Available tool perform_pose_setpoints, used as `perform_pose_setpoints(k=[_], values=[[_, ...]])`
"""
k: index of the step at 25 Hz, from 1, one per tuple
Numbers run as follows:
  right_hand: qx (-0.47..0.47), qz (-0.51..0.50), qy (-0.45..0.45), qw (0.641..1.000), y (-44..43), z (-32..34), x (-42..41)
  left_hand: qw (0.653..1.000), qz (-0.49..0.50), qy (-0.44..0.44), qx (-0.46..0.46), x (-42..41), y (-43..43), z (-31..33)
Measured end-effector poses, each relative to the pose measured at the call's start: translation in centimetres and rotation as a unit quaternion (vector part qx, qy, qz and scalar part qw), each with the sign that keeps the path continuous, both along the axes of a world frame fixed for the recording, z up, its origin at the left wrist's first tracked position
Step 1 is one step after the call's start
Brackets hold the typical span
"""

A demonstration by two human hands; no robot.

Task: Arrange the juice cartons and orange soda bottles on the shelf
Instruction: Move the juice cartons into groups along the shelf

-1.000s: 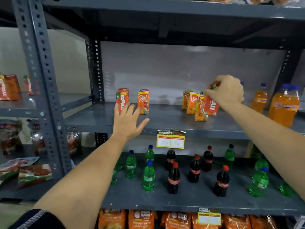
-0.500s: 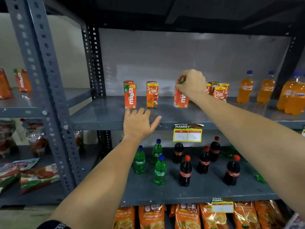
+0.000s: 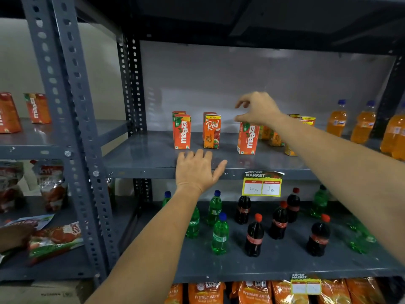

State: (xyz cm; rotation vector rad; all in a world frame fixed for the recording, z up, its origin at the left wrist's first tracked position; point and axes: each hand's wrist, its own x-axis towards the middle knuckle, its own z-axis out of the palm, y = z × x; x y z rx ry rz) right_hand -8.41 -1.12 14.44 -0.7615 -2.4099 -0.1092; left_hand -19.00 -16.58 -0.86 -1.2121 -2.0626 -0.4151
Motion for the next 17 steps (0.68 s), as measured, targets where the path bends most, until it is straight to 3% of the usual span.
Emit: perform_pose_setpoints(k=[4,8,12,17], values=[[-0.003,0.127,-0.151,0.980,-1.5,2.2,-2.8,1.000,-0.004,-0.006,0.001,0.1,-0.1,0.0],[0.024,0.131,-0.216,0.967,-1.5,1.9,-7.2,1.000,-0.004,-0.006,0.010,0.1,0.0,0.0],[0.011,0.102,-0.257,0.961,-0.2,1.8,-9.1,1.000,-0.007,-0.006,0.019,-0.1,0.2,-0.1],[-0.079,0.120,-0.235,0.961,0.7,2.0,-9.7,0.999,-0.013,0.024,0.039,-0.4,0.4,-0.4]])
